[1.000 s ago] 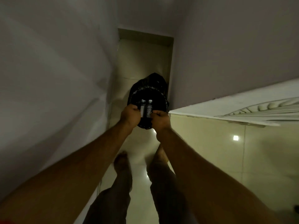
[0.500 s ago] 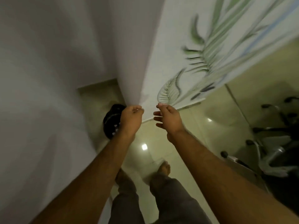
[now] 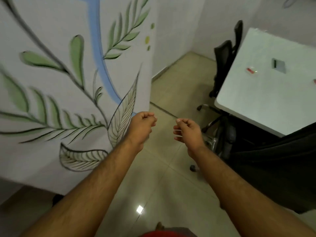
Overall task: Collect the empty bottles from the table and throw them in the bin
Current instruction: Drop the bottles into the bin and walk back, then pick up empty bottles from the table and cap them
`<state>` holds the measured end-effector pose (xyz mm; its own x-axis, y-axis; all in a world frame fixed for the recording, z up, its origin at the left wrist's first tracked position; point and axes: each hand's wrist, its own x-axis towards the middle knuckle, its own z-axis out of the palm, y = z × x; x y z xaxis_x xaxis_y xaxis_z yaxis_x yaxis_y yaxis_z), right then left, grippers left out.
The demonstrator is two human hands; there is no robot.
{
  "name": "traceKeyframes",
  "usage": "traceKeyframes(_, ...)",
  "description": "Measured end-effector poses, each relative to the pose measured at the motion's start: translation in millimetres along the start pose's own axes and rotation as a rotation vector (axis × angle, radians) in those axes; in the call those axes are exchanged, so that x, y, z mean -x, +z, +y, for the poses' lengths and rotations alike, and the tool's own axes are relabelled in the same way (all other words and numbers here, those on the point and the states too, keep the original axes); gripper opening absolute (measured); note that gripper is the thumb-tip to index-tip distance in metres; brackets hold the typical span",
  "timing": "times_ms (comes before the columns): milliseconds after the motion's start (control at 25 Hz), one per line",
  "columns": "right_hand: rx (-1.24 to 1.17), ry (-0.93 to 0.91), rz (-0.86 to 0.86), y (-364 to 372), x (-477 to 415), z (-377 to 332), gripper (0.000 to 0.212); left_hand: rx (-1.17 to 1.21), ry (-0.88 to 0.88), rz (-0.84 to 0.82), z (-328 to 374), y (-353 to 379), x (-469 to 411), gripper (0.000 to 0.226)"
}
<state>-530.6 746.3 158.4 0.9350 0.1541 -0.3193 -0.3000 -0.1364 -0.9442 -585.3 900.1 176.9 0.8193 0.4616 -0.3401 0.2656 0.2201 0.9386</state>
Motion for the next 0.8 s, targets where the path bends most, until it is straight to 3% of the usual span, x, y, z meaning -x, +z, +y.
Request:
traceKeyframes(320, -0.149, 0.045, 0.159, -120, -156, -50, 0.008, -0.161, 0.086, -0.146, 55, 168, -133, 0.022)
traceKeyframes(800, -0.207, 0.091, 0.505, -202, -413, -150, 0.010, -0.317, 0.161, -0.517, 145, 389, -424, 0.017)
